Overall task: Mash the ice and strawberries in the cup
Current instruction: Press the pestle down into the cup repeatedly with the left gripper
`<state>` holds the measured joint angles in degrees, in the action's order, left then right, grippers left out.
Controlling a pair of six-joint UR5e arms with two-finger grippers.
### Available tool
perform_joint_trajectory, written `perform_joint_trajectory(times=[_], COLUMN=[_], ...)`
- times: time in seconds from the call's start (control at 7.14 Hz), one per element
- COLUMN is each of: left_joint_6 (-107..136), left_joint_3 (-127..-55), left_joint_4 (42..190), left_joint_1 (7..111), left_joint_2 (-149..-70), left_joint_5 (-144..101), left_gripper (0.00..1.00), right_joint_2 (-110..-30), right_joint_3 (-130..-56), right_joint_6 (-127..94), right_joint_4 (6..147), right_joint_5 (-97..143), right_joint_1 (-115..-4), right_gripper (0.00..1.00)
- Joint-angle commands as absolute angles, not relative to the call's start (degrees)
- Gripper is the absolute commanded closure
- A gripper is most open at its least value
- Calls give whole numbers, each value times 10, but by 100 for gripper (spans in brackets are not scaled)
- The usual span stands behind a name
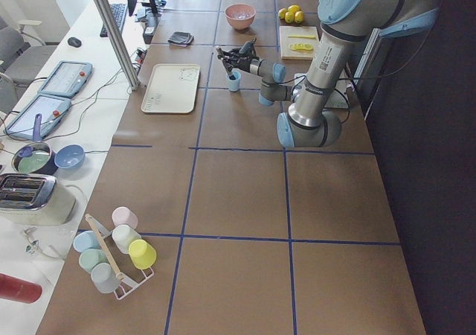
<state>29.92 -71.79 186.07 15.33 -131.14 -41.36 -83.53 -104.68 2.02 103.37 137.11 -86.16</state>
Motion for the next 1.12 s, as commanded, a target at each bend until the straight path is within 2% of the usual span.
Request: perform_joint_trajectory(times=[0.0, 0.14, 0.42, 0.84, 0.98], left_joint_6=[298, 297, 258, 257, 258], left_joint_3=[-734, -747, -819, -972, -1059], left_joint_4=[1860, 1860, 1858, 1808, 1735], left_joint_1=[156, 163, 167, 178, 180], left_joint_2=[-1313, -1312, -1287, -1217, -1182], left_joint_5=[-415, -419, -448, -493, -497], left_gripper=[100, 100, 100, 100, 100], right_joint_2=[-835, -835, -835, -833, -835], right_joint_3=[-1047, -1047, -1049, -1048, -1046], right_joint_6=[20, 21, 21, 20, 21], right_joint_4=[1034, 1034, 1033, 1033, 1033], right_joint_5=[1370, 1370, 1370, 1369, 1371], right_joint_1=[-860, -857, -857, -854, -854], right_gripper=[0, 0, 0, 0, 0])
